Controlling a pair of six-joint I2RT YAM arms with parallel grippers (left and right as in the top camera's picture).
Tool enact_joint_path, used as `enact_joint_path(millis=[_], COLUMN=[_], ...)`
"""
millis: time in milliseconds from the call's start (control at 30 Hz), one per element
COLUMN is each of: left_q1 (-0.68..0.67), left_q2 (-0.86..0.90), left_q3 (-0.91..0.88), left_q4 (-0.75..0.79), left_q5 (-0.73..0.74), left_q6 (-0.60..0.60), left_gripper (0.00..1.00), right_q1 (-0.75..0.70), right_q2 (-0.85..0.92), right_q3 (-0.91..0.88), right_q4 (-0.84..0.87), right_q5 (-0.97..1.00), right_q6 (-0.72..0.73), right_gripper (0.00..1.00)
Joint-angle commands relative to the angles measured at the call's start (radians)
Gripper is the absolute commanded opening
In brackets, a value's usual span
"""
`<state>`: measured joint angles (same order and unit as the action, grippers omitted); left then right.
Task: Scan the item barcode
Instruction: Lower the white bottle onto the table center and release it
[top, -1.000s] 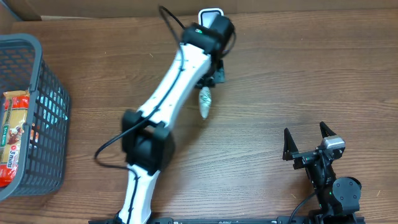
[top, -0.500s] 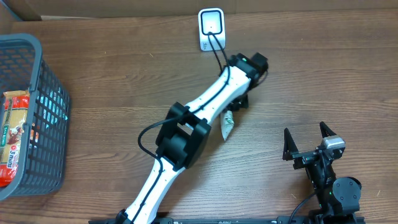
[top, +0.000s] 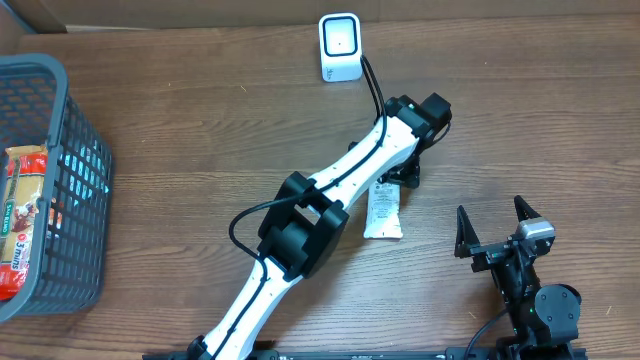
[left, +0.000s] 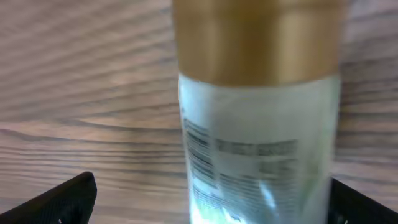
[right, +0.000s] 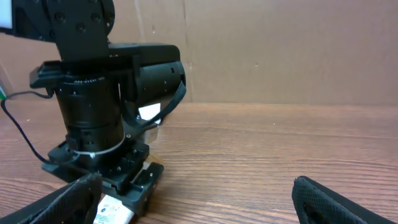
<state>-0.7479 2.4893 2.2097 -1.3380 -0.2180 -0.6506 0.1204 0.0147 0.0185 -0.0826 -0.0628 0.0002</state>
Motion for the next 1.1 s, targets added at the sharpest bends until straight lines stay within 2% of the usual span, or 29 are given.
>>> enact_joint_path(millis=[0,267,367,400,633,767,900,1067], left_q1=[0.083,0.306,0.410,0.449,0.720,0.927,1.149,1.359], left_q2=[-0.031,-0.117,-0.178,-0.211,-0.439,-0.528,-0.586,-0.591], left_q3=[0.214,0.745,0.880,0.900,0.906,0.864,0.731,0.521], left_q4=[-0.085,-0.299,-0.352,-0.352,-0.352,-0.352,-0.352,-0.351], left_q5=[-0.025,-0.002,0.017,0.058,0.104,0.118,0.197,0.238], left_q6=[0.109,0.215,0.243,0.285,0.326,0.330,0.340,0.393], left_gripper=[1.00,1.00,1.00,1.00,1.00,1.00,1.00,1.00], right_q1=[0.004,0.004,0.004,0.004,0.004,0.004,0.004,0.004], right_q2=[-0.012,-0.012,-0.012,-0.012,-0.012,-0.012,-0.012,-0.012], right_q3=[-0.011,-0.011,-0.011,-0.011,-0.011,-0.011,-0.011,-0.011], right_q4=[0.004,0.004,0.004,0.004,0.004,0.004,0.004,0.004], right_q5=[0.006,0.006,0.006,0.006,0.006,0.006,0.006,0.006], right_q6=[0.003,0.003,0.003,0.003,0.003,0.003,0.003,0.003], right_gripper=[1.00,1.00,1.00,1.00,1.00,1.00,1.00,1.00])
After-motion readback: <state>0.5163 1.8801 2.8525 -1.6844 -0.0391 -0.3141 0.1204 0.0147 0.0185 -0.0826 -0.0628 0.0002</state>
